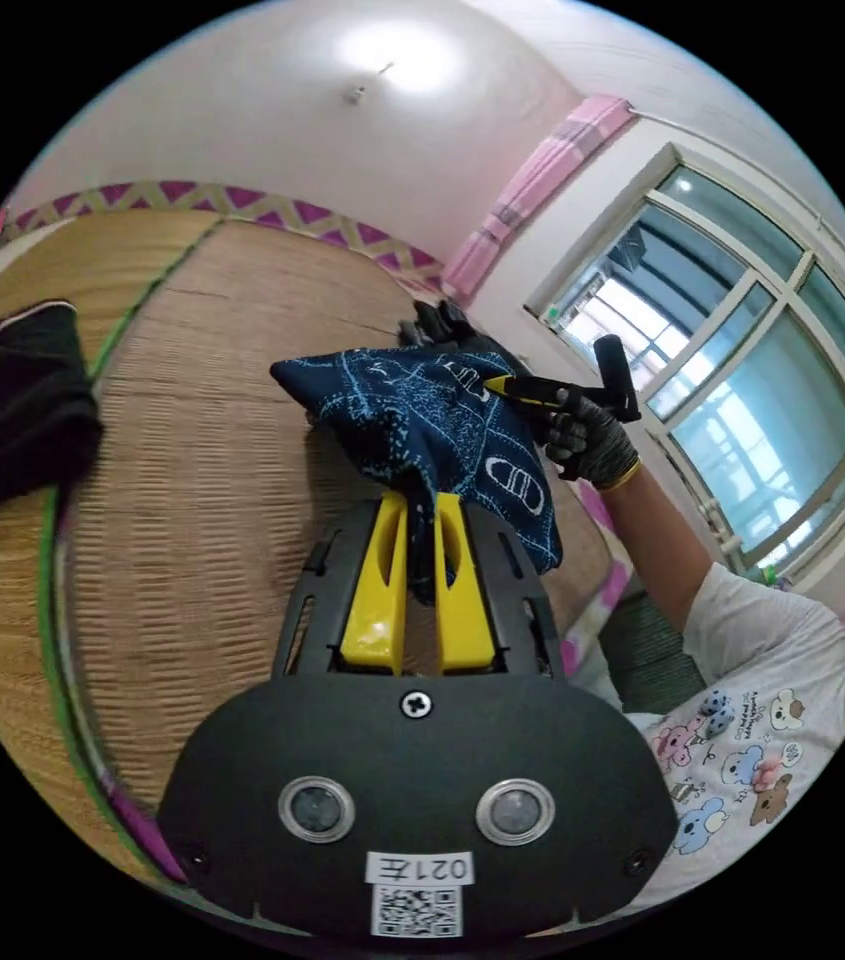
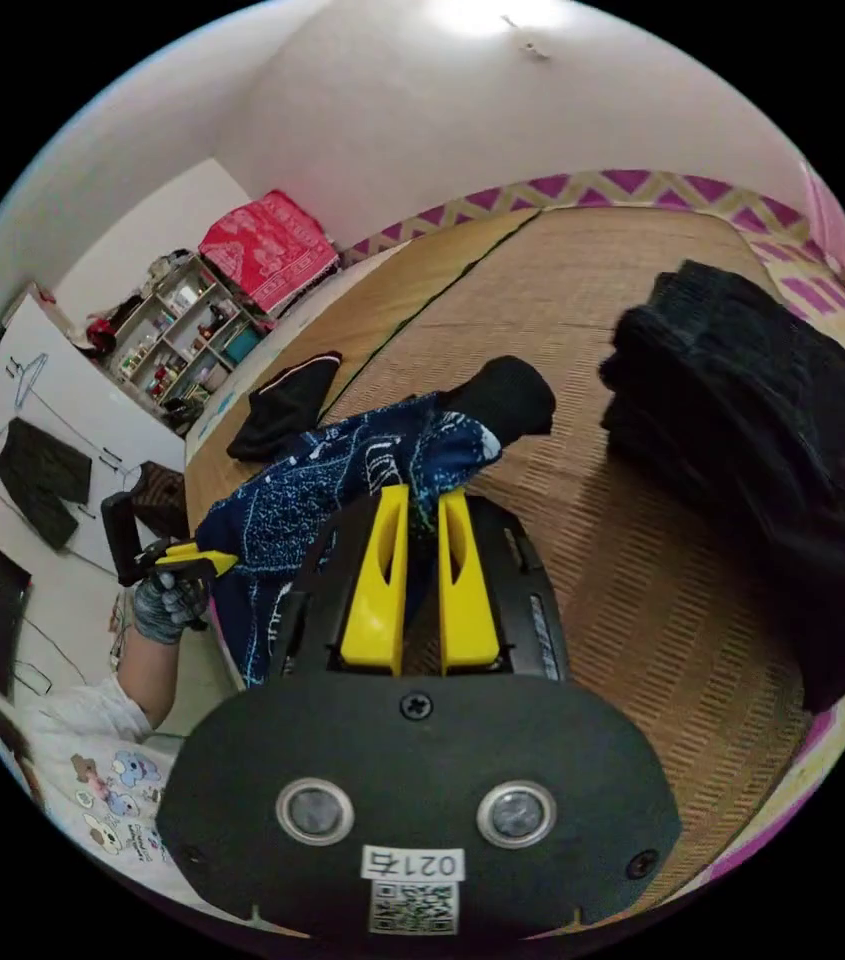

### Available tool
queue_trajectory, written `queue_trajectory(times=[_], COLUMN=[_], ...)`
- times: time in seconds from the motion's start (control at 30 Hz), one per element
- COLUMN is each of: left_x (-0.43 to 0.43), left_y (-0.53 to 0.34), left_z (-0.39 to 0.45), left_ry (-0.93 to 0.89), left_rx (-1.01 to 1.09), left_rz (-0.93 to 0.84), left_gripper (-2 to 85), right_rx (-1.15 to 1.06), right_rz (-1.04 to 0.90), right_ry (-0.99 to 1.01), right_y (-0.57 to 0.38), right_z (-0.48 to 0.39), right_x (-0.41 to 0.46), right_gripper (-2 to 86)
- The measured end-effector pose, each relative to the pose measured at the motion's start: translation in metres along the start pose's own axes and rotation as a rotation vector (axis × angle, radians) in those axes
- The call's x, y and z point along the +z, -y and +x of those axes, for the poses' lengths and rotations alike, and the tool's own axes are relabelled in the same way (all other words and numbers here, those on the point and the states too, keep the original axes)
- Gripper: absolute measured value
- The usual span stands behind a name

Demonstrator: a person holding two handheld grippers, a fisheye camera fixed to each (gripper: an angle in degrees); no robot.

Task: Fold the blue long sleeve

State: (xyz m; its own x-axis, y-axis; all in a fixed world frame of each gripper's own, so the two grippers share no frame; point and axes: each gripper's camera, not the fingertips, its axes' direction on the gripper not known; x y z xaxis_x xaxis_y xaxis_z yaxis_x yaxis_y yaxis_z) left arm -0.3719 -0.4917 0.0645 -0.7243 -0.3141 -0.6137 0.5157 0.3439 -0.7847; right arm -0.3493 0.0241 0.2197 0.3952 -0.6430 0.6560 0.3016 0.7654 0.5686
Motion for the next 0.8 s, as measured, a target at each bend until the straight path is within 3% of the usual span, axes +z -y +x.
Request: queue_trajectory(times=[0.1,0.17,0.23,0.43,0.57,0.7,0.8], left_x=[0.006,0.011,-0.014,-0.056,-0.065,-0.07,-0.077], left_y=[-0.019,-0.039,-0.063,-0.097,-0.11,-0.125,-0.132], left_z=[-0.052,-0.081,-0.095,-0.085,-0.079,-0.077,-0.075], left_ry=[0.085,0.129,0.053,0.069,0.093,0.07,0.061], left_rx=[-0.199,-0.283,-0.318,-0.3,-0.285,-0.285,-0.282], left_rz=[-0.073,-0.142,-0.021,0.113,0.122,0.112,0.12], left_gripper=[6.3,8.6,9.3,8.6,8.1,7.9,7.3], right_rx=[0.012,-0.065,-0.177,-0.675,-0.883,-0.882,-0.736], right_rz=[-0.143,-0.18,-0.156,-0.171,-0.198,-0.217,-0.127], right_ry=[-0.042,-0.174,-0.168,-0.077,-0.213,-0.305,-0.302], right_y=[0.019,0.01,-0.006,-0.085,-0.133,-0.147,-0.14], right_z=[-0.014,-0.033,-0.061,-0.204,-0.271,-0.285,-0.269], right_x=[0.064,0.087,0.084,0.104,0.153,0.185,0.169], right_gripper=[8.2,9.6,9.9,11.8,12.6,9.2,3.3])
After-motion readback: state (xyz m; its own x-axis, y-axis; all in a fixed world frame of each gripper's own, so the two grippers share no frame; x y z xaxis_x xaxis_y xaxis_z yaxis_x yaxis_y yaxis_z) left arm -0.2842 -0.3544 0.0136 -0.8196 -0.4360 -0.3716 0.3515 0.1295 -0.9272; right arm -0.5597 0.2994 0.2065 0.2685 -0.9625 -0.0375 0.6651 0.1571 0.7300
